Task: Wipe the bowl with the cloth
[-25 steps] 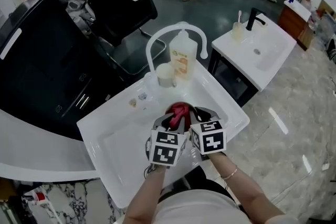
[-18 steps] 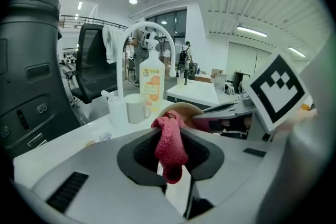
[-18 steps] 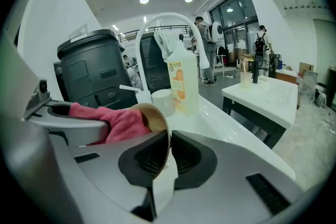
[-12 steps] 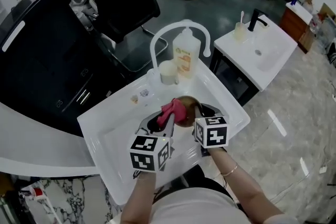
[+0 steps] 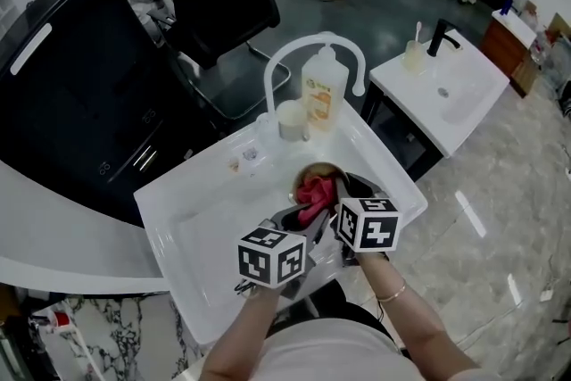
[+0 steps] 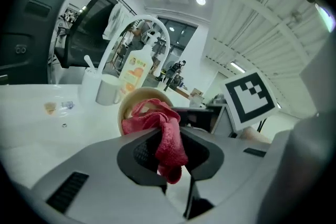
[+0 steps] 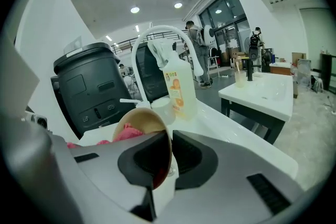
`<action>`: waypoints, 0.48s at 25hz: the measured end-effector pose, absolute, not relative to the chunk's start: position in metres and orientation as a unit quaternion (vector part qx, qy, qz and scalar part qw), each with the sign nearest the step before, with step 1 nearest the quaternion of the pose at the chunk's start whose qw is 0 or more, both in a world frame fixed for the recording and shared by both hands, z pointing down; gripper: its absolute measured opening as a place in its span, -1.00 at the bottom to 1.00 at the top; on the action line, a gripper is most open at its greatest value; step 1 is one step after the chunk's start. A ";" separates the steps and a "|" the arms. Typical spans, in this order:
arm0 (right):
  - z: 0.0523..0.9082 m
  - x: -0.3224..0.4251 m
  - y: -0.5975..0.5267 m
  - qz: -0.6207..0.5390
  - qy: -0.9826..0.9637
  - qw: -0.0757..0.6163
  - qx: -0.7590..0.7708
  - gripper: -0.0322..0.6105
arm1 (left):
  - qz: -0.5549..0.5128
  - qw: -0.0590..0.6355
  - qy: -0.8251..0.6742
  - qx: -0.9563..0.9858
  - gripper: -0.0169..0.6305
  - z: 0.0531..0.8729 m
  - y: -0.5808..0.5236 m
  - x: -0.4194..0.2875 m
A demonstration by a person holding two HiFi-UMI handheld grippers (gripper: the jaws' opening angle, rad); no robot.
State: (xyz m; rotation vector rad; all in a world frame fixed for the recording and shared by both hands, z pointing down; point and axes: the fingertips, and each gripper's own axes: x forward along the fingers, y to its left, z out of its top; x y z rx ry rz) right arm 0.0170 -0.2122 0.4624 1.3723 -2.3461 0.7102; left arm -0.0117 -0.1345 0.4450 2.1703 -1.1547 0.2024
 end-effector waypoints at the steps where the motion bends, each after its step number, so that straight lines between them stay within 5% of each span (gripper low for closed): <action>1: 0.463 0.019 -0.212 0.252 -0.822 0.164 0.484 -0.79 | 0.087 0.327 -0.442 0.830 -0.69 0.448 -0.132 -0.012; 12: 0.470 0.023 -0.211 0.260 -0.817 0.160 0.489 -0.79 | 0.174 0.253 -0.503 0.808 -0.69 0.462 -0.126 -0.042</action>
